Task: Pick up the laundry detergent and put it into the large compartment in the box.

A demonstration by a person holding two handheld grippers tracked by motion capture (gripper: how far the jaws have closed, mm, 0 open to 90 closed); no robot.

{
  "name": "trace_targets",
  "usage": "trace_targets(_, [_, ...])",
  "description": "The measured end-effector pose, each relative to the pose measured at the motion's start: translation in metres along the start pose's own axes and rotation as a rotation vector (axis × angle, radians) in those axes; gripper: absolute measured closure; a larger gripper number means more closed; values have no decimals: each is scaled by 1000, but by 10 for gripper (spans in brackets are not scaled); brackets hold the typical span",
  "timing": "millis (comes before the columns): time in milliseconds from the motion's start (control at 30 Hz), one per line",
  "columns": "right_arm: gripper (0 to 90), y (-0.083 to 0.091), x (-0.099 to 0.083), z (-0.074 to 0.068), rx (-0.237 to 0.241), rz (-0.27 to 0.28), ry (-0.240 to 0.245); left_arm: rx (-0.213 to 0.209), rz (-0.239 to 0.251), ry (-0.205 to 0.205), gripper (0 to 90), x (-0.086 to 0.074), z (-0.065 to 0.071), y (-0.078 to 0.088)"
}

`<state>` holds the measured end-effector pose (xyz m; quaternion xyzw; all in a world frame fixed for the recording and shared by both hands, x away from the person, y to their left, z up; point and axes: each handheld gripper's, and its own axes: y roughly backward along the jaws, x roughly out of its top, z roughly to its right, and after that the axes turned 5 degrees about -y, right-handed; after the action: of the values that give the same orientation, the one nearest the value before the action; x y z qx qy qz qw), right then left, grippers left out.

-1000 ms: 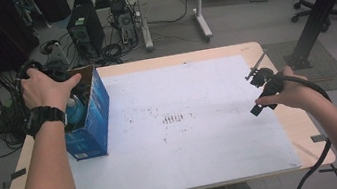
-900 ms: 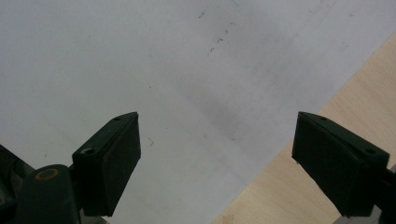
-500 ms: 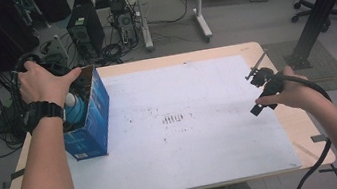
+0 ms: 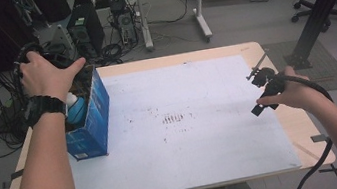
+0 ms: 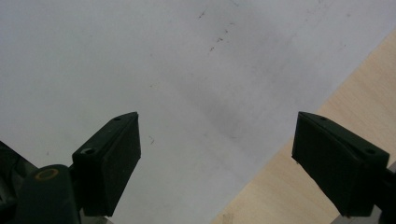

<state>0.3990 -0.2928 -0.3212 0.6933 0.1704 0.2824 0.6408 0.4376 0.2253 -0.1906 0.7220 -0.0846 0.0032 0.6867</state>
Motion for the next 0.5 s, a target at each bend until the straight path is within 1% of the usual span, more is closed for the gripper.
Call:
trace_targets(200, [155,2,-2,1,-2,1,-7,-4,5,-27,124,2,10,5])
trace_targets(500, [155,4,-4,2,-4,6,-6,-3,5,-74,124,5,26,7])
